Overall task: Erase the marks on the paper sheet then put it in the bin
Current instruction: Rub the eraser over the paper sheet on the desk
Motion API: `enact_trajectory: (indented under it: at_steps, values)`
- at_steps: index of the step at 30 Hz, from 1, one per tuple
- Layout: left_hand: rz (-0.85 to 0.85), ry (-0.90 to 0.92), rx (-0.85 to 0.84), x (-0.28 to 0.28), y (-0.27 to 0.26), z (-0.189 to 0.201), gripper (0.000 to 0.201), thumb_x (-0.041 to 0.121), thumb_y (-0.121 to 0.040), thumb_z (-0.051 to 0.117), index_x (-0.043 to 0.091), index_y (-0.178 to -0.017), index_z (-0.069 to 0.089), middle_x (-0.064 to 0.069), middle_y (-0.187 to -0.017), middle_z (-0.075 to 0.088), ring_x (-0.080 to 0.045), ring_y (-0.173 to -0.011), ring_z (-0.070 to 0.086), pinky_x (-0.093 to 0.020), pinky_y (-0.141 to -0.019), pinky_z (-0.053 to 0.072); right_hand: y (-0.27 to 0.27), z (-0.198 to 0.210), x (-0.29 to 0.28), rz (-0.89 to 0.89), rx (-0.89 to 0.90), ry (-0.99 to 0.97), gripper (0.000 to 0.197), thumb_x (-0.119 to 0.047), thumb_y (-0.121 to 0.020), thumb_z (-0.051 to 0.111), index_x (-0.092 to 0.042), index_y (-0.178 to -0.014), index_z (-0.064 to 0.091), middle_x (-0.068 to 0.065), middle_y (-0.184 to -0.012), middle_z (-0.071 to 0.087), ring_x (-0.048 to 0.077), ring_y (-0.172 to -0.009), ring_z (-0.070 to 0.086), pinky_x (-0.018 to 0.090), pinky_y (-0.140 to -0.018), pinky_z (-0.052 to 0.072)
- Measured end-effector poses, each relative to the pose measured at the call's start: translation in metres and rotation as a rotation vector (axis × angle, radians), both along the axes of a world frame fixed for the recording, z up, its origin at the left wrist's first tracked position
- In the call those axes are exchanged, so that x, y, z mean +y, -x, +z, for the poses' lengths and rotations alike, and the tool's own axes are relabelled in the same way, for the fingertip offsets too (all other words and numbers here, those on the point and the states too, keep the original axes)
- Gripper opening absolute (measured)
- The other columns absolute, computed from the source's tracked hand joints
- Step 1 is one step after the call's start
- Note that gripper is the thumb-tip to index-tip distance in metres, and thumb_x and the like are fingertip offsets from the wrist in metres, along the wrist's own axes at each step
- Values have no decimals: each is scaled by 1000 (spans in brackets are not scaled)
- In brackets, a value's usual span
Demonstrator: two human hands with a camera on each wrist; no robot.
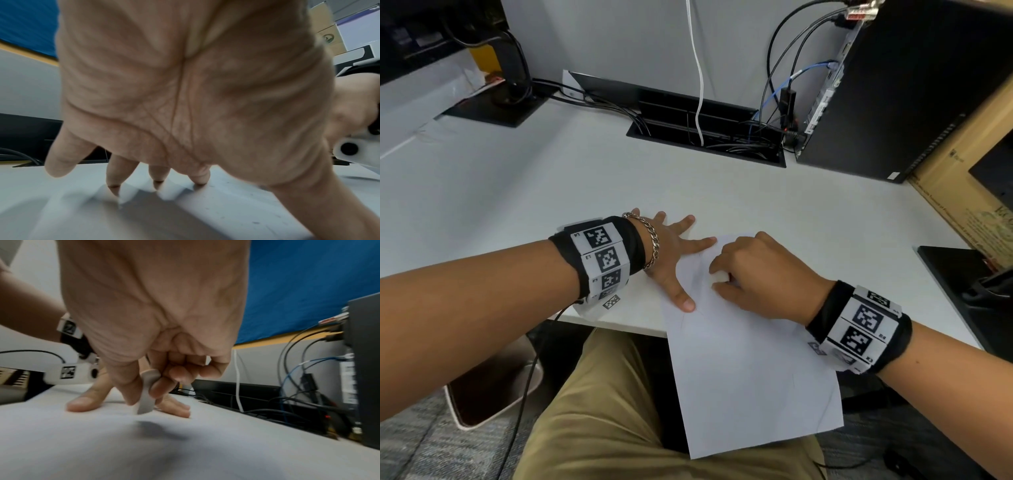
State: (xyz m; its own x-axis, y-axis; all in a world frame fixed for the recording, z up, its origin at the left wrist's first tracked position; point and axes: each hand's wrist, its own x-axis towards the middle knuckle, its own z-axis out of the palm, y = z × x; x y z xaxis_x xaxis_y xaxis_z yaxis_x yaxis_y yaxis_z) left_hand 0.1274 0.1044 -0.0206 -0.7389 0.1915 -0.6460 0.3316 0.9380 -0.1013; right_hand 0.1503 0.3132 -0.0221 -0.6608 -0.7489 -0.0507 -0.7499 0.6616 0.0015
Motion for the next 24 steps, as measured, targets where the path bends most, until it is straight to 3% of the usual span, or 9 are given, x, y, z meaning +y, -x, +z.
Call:
enact_trajectory:
  at_steps: [3,5,8,12,16,18,21,24]
  values:
    - [-9,1,3,1,-1,2,135,103,-53,60,65,-147,-29,12,-167,-36,-43,-158,-15,-77,-119,0,3,9,10,-137,-39,64,30,-42,-95,58,-26,-117,71,-11,-97,69,16,-96,62,32,-84,43]
    - [-10,3,4,0,-2,3,135,103,-53,59,64,-148,-29,11,-167,-36,-43,-158,-15,-77,-119,-1,1,13,18,-230,-66,127,28,-42,-94,60,-27,-115,71,-11,-94,69,15,-93,62,31,-82,48]
    - [-12,2,16,-2,-3,3,136,106,-52,55,62,-150,-29,12,-167,-35,-42,-159,-13,-76,-119,-2,-10,11,30,-300,-140,143,17,-43,-92,61,-31,-98,71,-14,-83,66,11,-80,62,31,-72,52]
    - [-8,50,57,-2,-13,4,137,108,-57,47,51,-156,-28,10,-170,-29,-41,-160,-10,-72,-121,-5,-19,1,39,-352,-193,111,14,-43,-91,60,-31,-90,67,-14,-79,63,8,-76,61,33,-70,55]
    - [-32,101,72,-4,-28,5,141,107,-62,44,34,-163,-22,6,-173,-22,-37,-161,-3,-65,-126,1,-12,-5,44,-375,-153,105,12,-40,-92,58,-31,-96,66,-14,-88,62,15,-82,60,32,-68,49]
    - [-56,113,83,-5,-35,7,140,106,-63,41,27,-167,-10,3,-175,-12,-35,-161,4,-62,-127,8,-5,-6,44,-390,-141,103,17,-40,-92,59,-33,-105,68,-13,-94,61,16,-88,59,30,-68,42]
    - [-37,66,103,-3,-37,14,138,106,-63,42,22,-167,8,0,-176,0,-33,-160,11,-58,-126,18,2,-5,41,-379,-144,88,23,-40,-91,58,-33,-110,69,-12,-96,59,16,-89,57,31,-69,43]
    - [9,-36,90,3,-28,16,144,106,-62,44,20,-167,-3,0,-175,-13,-32,-162,-4,-60,-127,14,5,-3,36,-351,-158,71,24,-40,-90,59,-33,-110,70,-11,-98,63,16,-90,58,32,-71,48]
